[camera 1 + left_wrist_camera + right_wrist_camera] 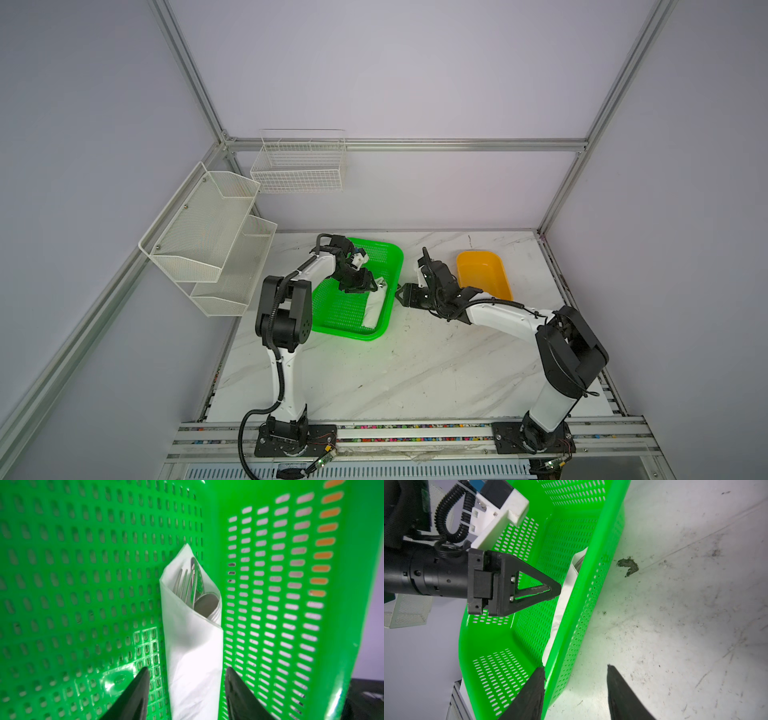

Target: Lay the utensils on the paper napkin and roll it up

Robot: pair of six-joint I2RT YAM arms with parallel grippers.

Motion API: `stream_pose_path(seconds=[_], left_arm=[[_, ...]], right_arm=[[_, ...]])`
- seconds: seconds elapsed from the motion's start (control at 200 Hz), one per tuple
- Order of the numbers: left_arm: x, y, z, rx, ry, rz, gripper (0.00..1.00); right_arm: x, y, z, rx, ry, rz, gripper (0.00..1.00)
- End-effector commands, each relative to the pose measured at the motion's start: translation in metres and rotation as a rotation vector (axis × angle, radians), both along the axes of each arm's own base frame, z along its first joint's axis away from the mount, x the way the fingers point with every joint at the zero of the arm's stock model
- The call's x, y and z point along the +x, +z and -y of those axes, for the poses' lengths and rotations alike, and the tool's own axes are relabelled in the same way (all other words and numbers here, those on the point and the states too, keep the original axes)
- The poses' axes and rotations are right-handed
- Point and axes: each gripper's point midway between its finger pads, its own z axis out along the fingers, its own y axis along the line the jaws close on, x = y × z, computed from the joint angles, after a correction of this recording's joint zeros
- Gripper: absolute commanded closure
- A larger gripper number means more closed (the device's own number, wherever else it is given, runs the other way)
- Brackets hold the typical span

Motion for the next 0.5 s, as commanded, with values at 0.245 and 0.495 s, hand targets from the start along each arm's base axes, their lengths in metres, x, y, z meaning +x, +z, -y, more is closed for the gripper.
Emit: stream_pose_path(seconds=[0.245, 0.495], left_arm=[[0.024, -0.005, 0.005, 0.043, 0.051, 0.038, 0.63], [0.023, -0.027, -0.002, 0.111, 0.079, 0.005, 0.76]], right_arm=[[-0.006, 0.015, 0.001, 0.012, 0.010, 0.018, 0.49], [-0.007, 0.012, 0.001, 0.012, 0.014, 0.012, 0.50]])
